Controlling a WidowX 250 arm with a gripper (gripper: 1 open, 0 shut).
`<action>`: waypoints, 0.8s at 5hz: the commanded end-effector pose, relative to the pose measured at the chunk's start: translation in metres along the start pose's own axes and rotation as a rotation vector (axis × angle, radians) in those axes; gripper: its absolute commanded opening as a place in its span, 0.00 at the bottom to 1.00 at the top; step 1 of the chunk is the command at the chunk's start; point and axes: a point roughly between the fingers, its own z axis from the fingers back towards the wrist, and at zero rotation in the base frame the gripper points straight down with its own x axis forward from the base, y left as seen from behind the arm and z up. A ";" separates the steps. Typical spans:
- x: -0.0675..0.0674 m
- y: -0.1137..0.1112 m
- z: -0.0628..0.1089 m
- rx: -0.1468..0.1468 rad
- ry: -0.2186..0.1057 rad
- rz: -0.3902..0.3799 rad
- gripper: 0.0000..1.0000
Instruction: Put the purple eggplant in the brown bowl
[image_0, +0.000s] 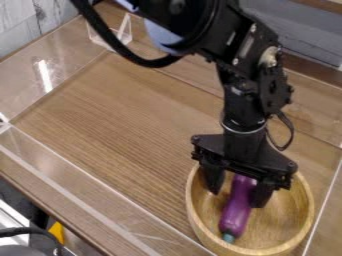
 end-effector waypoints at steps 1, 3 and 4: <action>0.006 -0.002 0.010 -0.011 -0.029 -0.001 1.00; 0.005 0.005 0.016 -0.001 -0.026 0.012 1.00; 0.005 0.009 0.020 0.004 -0.027 0.020 1.00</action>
